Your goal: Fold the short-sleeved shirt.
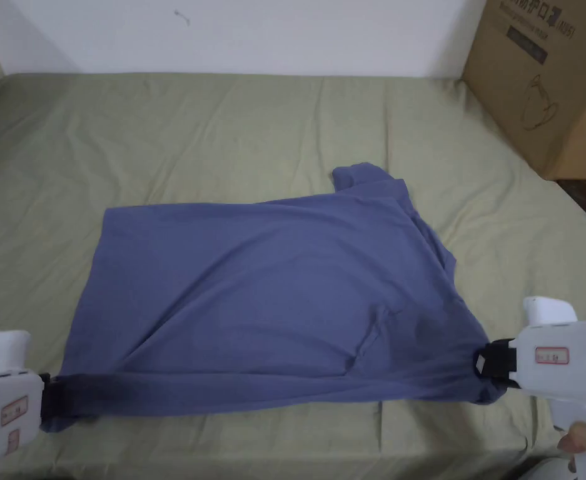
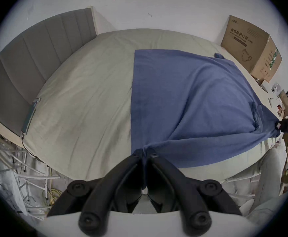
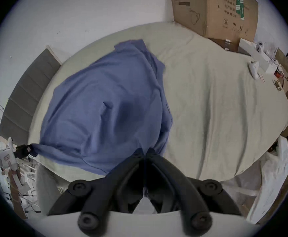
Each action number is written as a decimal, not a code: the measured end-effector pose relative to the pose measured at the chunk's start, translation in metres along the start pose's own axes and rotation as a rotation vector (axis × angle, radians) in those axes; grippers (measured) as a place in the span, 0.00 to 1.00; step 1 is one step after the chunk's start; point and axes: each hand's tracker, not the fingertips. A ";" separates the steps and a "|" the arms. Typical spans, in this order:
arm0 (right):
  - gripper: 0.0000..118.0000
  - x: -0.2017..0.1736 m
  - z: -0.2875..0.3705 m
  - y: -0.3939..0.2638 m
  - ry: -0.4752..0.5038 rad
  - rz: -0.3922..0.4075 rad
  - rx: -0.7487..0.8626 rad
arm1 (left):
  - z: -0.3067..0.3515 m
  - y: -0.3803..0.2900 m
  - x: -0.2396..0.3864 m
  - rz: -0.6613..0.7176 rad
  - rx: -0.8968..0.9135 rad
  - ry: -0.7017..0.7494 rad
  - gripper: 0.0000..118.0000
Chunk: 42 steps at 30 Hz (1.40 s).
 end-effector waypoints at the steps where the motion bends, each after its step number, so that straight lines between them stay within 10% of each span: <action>1: 0.00 0.000 0.003 0.008 0.020 -0.004 0.011 | 0.001 0.007 -0.001 -0.004 0.009 0.002 0.02; 12: 0.00 -0.010 -0.065 0.127 -0.025 0.038 0.002 | -0.062 0.123 0.008 -0.042 0.045 0.038 0.04; 14: 0.01 -0.010 -0.087 0.139 -0.044 0.015 -0.020 | -0.083 0.133 0.016 -0.080 0.030 0.084 0.29; 15: 0.10 -0.010 -0.095 0.143 -0.047 0.011 -0.037 | -0.088 0.135 0.017 -0.096 0.012 0.110 0.47; 17: 0.60 -0.010 -0.105 0.145 -0.070 0.009 -0.042 | -0.100 0.137 0.017 -0.093 -0.007 0.126 0.83; 19: 0.80 -0.007 -0.104 0.140 -0.073 0.011 -0.047 | -0.098 0.130 0.011 -0.064 -0.014 0.102 0.86; 25: 0.68 -0.006 -0.061 0.115 -0.047 0.025 0.018 | -0.054 0.102 -0.004 0.010 0.007 0.011 0.83; 27: 0.32 -0.009 -0.048 0.102 -0.058 0.064 0.050 | -0.034 0.088 -0.006 0.026 0.038 -0.015 0.49; 28: 0.04 -0.012 -0.042 0.093 -0.051 0.064 0.043 | -0.028 0.078 -0.006 0.033 0.034 -0.019 0.06; 29: 0.03 -0.011 -0.039 0.086 -0.026 0.062 0.035 | -0.022 0.070 -0.007 0.050 0.034 -0.030 0.00; 34: 0.00 -0.019 -0.040 0.052 -0.024 0.083 0.004 | -0.012 0.040 -0.006 0.066 0.050 -0.060 0.02; 35: 0.00 -0.020 -0.041 0.048 -0.019 0.080 0.001 | -0.015 0.039 -0.008 0.071 0.054 -0.066 0.17; 37: 0.00 -0.020 -0.044 0.041 0.001 0.051 -0.016 | -0.026 0.042 -0.011 0.104 -0.026 -0.054 0.86; 38: 0.00 -0.020 -0.044 0.037 0.012 0.041 -0.014 | -0.037 0.042 -0.013 0.121 -0.032 -0.067 0.97; 42: 0.00 -0.020 -0.045 0.026 0.006 0.037 -0.027 | -0.067 0.044 -0.017 0.175 -0.077 -0.076 0.82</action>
